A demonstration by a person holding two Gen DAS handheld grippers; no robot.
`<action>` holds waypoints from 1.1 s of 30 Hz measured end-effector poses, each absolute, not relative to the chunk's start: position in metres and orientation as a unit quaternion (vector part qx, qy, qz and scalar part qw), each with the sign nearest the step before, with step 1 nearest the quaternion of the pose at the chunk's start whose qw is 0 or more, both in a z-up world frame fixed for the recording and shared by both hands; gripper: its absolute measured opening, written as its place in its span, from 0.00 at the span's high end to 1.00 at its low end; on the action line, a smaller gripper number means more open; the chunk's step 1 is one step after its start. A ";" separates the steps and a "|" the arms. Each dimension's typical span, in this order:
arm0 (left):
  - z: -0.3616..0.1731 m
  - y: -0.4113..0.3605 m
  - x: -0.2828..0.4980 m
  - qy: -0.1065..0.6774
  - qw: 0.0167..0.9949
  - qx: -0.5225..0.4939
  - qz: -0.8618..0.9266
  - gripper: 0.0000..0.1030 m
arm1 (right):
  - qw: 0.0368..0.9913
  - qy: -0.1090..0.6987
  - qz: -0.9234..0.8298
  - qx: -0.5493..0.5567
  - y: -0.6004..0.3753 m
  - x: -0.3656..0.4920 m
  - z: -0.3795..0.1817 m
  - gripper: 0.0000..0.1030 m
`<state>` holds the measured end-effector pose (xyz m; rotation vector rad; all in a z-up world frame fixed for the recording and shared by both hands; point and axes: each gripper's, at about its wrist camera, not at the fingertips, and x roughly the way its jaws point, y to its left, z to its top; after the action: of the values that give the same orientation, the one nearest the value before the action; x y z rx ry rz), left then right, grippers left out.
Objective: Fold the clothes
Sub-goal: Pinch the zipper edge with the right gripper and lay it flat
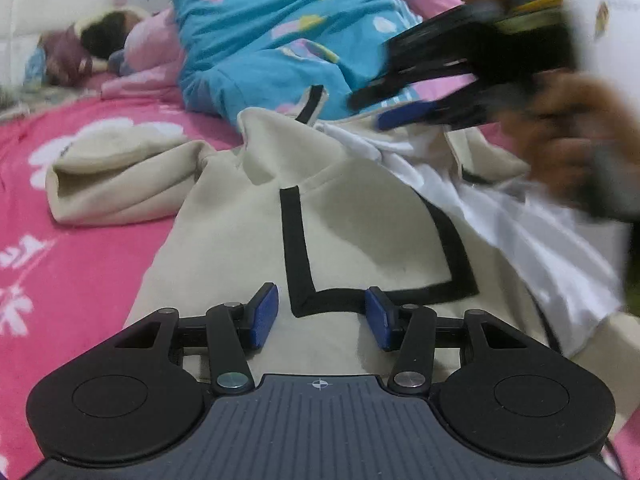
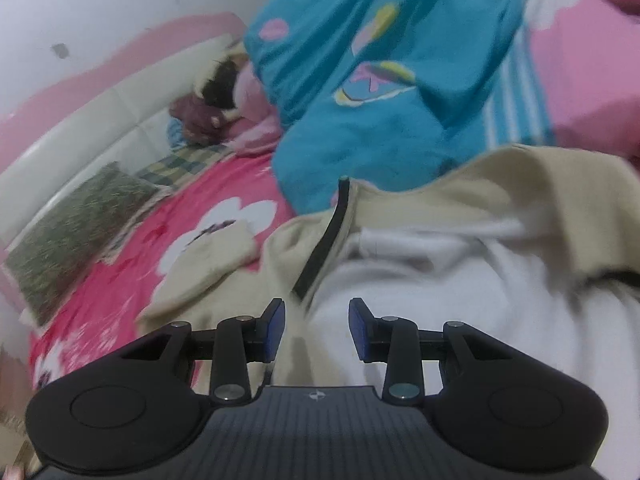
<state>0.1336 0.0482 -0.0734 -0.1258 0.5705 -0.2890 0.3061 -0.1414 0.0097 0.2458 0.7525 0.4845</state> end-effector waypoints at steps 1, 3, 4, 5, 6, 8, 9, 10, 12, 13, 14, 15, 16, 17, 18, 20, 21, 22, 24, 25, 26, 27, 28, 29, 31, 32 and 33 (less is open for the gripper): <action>-0.074 0.049 0.133 0.281 0.947 -0.065 -0.143 0.53 | 0.894 0.364 0.231 0.119 -0.136 0.323 0.004 0.64; -0.074 0.050 0.133 0.282 0.946 -0.070 -0.145 0.53 | 0.893 0.367 0.228 0.121 -0.126 0.356 -0.007 0.65; -0.074 0.051 0.133 0.283 0.945 -0.074 -0.146 0.53 | 0.893 0.369 0.227 0.125 -0.124 0.368 -0.013 0.67; -0.074 0.052 0.133 0.284 0.944 -0.078 -0.147 0.53 | 0.893 0.369 0.224 0.130 -0.122 0.378 -0.018 0.67; -0.074 0.053 0.133 0.284 0.944 -0.082 -0.149 0.53 | 0.892 0.369 0.224 0.135 -0.121 0.385 -0.021 0.72; -0.075 0.054 0.133 0.285 0.942 -0.087 -0.150 0.53 | 0.889 0.370 0.231 0.142 -0.121 0.395 -0.026 0.91; -0.075 0.055 0.133 0.286 0.942 -0.089 -0.151 0.53 | 0.891 0.364 0.232 0.138 -0.122 0.395 -0.025 0.94; -0.075 0.055 0.134 0.287 0.942 -0.091 -0.152 0.53 | 0.896 0.356 0.231 0.130 -0.123 0.392 -0.021 0.95; -0.075 0.056 0.134 0.288 0.941 -0.093 -0.152 0.53 | 0.910 0.328 0.231 0.108 -0.130 0.382 -0.006 0.95; -0.075 0.056 0.135 0.288 0.941 -0.093 -0.152 0.53 | 0.917 0.312 0.229 0.094 -0.134 0.377 0.004 0.95; -0.075 0.056 0.135 0.289 0.941 -0.092 -0.152 0.53 | 0.927 0.294 0.222 0.072 -0.137 0.373 0.016 0.95; -0.075 0.056 0.135 0.290 0.941 -0.091 -0.152 0.53 | 0.936 0.275 0.213 0.048 -0.140 0.371 0.029 0.95; -0.075 0.056 0.136 0.290 0.940 -0.091 -0.152 0.53 | 0.944 0.259 0.203 0.023 -0.142 0.370 0.040 0.95; -0.075 0.056 0.137 0.291 0.940 -0.091 -0.152 0.53 | 0.949 0.248 0.193 0.001 -0.143 0.372 0.050 0.95; -0.075 0.057 0.137 0.292 0.940 -0.091 -0.152 0.53 | 0.952 0.243 0.184 -0.023 -0.142 0.376 0.056 0.95; -0.075 0.057 0.136 0.292 0.940 -0.091 -0.152 0.53 | 0.954 0.241 0.162 -0.078 -0.141 0.388 0.066 0.95; -0.075 0.057 0.136 0.292 0.940 -0.091 -0.152 0.53 | 0.953 0.239 0.146 -0.112 -0.139 0.394 0.067 0.95; -0.076 0.057 0.136 0.292 0.940 -0.091 -0.152 0.53 | 0.951 0.240 0.128 -0.149 -0.136 0.400 0.065 0.95; -0.076 0.058 0.136 0.292 0.940 -0.092 -0.153 0.53 | 0.941 0.257 0.091 -0.201 -0.132 0.414 0.052 0.95; -0.076 0.058 0.136 0.292 0.940 -0.092 -0.153 0.53 | 0.935 0.265 0.074 -0.226 -0.127 0.420 0.040 0.95; -0.076 0.058 0.136 0.292 0.939 -0.092 -0.153 0.53 | 0.929 0.271 0.062 -0.246 -0.123 0.423 0.027 0.95; -0.076 0.058 0.136 0.293 0.939 -0.092 -0.153 0.53 | 0.922 0.278 0.052 -0.264 -0.121 0.426 0.014 0.95; -0.076 0.058 0.136 0.293 0.939 -0.092 -0.153 0.53 | 0.916 0.285 0.041 -0.281 -0.119 0.429 0.000 0.94; -0.076 0.058 0.136 0.293 0.940 -0.091 -0.153 0.53 | 0.908 0.291 0.031 -0.298 -0.117 0.432 -0.014 0.94; -0.076 0.059 0.136 0.292 0.940 -0.091 -0.153 0.53 | 0.904 0.299 0.017 -0.304 -0.120 0.434 -0.025 0.86; -0.076 0.059 0.136 0.292 0.940 -0.091 -0.153 0.53 | 0.907 0.298 0.013 -0.296 -0.125 0.432 -0.023 0.82; -0.076 0.059 0.137 0.293 0.939 -0.092 -0.153 0.53 | 0.910 0.297 0.010 -0.288 -0.129 0.430 -0.021 0.76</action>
<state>0.1366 0.0589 -0.0762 -0.1869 0.5973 -0.3123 0.4302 -0.1291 -0.0211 -0.5933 0.6125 0.0204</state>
